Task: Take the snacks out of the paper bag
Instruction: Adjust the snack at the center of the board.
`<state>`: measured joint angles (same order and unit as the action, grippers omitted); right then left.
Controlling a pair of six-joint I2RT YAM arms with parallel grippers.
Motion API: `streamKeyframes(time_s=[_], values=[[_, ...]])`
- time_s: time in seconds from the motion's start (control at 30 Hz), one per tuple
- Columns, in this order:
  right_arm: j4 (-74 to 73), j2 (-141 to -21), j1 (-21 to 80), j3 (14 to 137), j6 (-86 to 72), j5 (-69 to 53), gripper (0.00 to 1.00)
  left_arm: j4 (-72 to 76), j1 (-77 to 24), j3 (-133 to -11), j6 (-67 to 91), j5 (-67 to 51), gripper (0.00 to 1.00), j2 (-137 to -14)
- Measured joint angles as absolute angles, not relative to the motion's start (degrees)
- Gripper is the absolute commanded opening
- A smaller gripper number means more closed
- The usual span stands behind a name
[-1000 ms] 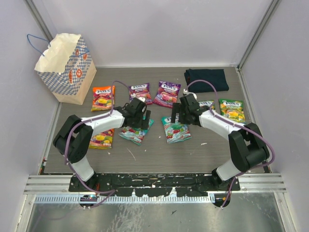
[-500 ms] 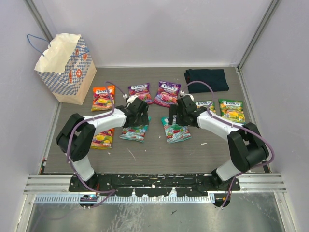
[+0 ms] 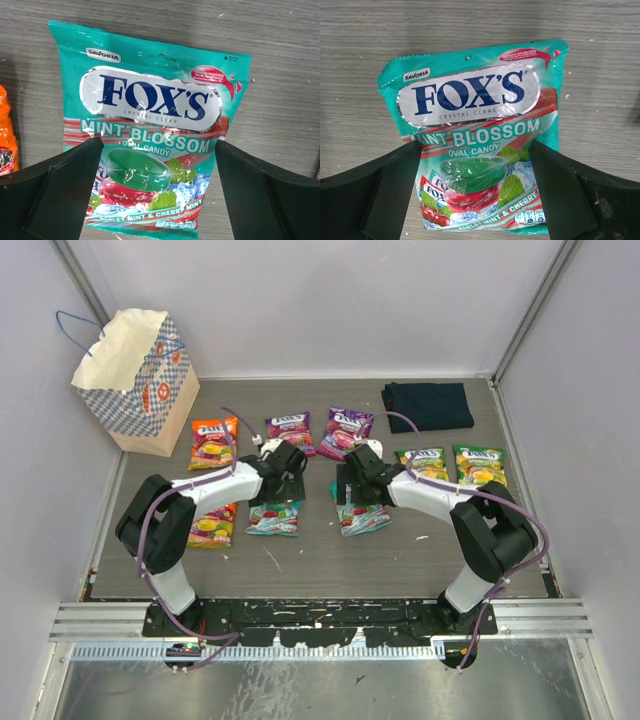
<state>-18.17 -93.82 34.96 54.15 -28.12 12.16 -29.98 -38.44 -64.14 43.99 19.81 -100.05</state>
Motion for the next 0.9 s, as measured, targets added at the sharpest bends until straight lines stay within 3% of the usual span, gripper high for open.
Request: streamKeyframes(time_s=[0.5, 0.9], values=[[-24.03, -98.74, 40.91, 60.47, -40.34, 18.33, 0.96, -35.38, -37.76, -62.24, 30.57, 16.10, 0.98, -91.24], [-25.54, -99.79, 41.63, 61.87, -42.09, 19.05, 0.96, -32.12, -37.76, -58.83, 29.17, 11.05, 0.99, -95.00]])
